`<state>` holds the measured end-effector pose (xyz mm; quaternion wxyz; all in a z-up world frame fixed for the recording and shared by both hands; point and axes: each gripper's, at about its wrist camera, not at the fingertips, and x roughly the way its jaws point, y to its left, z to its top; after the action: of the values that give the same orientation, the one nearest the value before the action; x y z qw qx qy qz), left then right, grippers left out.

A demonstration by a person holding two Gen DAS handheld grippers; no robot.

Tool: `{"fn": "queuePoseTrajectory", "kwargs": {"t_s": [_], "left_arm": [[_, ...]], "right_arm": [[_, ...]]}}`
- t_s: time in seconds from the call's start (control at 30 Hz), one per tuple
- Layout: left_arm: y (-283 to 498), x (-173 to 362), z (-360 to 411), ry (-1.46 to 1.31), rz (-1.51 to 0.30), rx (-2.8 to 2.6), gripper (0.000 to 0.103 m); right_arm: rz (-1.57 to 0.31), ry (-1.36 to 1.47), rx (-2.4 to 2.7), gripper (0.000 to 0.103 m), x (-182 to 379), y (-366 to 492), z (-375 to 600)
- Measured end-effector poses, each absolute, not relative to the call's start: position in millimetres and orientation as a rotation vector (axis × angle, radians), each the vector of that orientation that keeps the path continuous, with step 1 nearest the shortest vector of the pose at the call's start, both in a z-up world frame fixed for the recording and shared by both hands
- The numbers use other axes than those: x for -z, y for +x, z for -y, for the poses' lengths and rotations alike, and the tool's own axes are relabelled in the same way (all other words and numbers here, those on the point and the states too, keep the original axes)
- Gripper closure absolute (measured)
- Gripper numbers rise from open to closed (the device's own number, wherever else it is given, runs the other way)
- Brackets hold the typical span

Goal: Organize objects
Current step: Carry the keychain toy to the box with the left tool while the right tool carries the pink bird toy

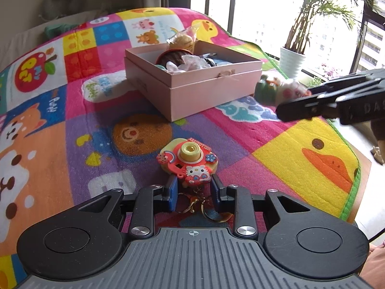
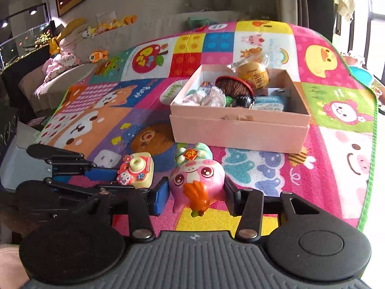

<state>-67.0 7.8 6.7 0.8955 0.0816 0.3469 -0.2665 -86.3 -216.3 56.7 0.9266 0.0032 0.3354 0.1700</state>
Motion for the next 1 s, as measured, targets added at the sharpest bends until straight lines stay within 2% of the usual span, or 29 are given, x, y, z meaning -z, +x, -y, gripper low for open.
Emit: {"fn": "queuePoseTrajectory", "kwargs": {"t_s": [0.2, 0.57, 0.8, 1.0], "left_arm": [[-88, -20, -12, 0.164, -0.687, 0.579, 0.072], [-103, -78, -22, 0.130, -0.550, 0.593, 0.072], [-50, -136, 8, 0.087, -0.393, 0.600, 0.072], [31, -141, 32, -0.024, -0.385, 0.506, 0.072]], "right_arm": [[-0.573, 0.007, -0.292, 0.056, -92, -111, 233], [-0.454, 0.063, -0.251, 0.056, -112, -138, 254], [-0.444, 0.100, -0.244, 0.056, -102, -137, 262], [-0.469, 0.103, -0.232, 0.056, -84, -129, 269]]}}
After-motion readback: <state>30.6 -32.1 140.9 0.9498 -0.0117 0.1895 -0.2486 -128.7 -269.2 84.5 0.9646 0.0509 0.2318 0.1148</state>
